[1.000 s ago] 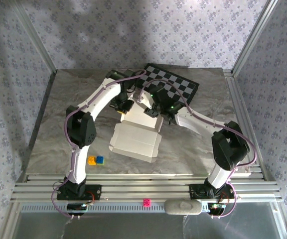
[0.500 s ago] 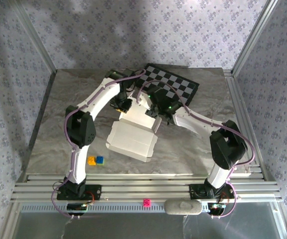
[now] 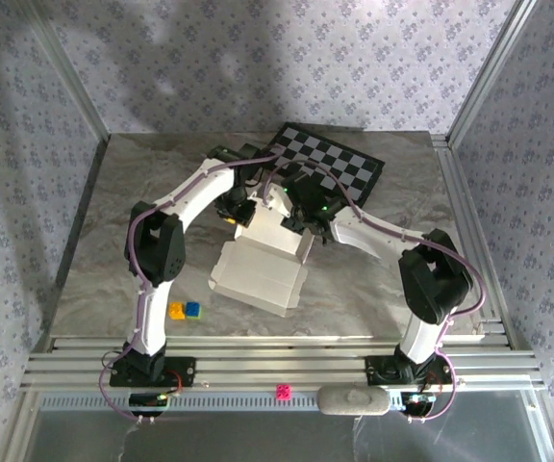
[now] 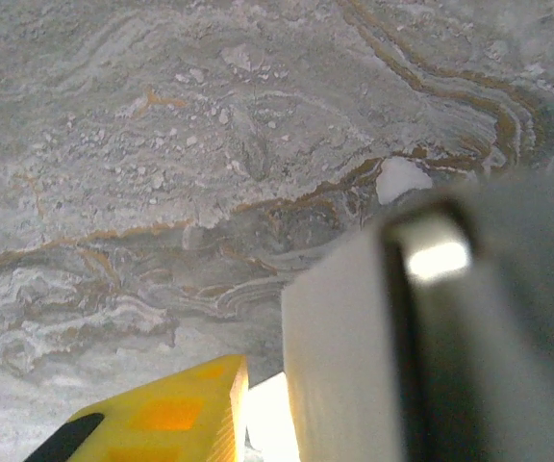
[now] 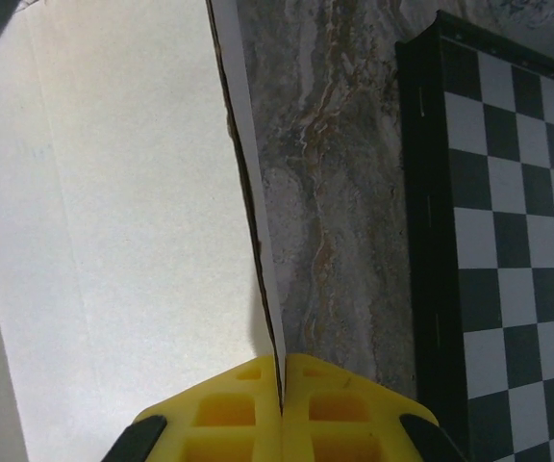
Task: Fold the paper box
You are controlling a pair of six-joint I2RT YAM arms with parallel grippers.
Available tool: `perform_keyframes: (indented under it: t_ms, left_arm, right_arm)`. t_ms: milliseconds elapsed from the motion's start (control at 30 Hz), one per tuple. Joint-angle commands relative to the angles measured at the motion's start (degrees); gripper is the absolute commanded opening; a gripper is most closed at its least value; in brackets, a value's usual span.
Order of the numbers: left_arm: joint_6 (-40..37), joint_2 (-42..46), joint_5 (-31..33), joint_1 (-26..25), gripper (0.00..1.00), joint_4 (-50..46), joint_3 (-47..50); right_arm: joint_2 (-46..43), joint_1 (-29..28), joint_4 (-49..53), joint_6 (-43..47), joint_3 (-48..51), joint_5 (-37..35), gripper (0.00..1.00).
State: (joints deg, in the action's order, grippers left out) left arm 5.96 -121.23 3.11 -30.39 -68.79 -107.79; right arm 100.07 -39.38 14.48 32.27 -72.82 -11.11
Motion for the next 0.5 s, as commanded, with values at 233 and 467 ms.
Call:
perform_keyframes:
  t_ms: [233, 467]
  left_arm:
    - [-1.05, 0.15, 0.45, -0.11, 0.14, 7.69, 4.37]
    - [0.83, -0.37, 1.47, -0.19, 0.00, 10.10, 5.26]
  right_arm:
    - [1.79, -0.21, 0.24, -3.00, -2.15, -0.18, 0.00]
    - [3.10, -0.53, -0.06, -3.21, -1.93, -3.11, 0.00]
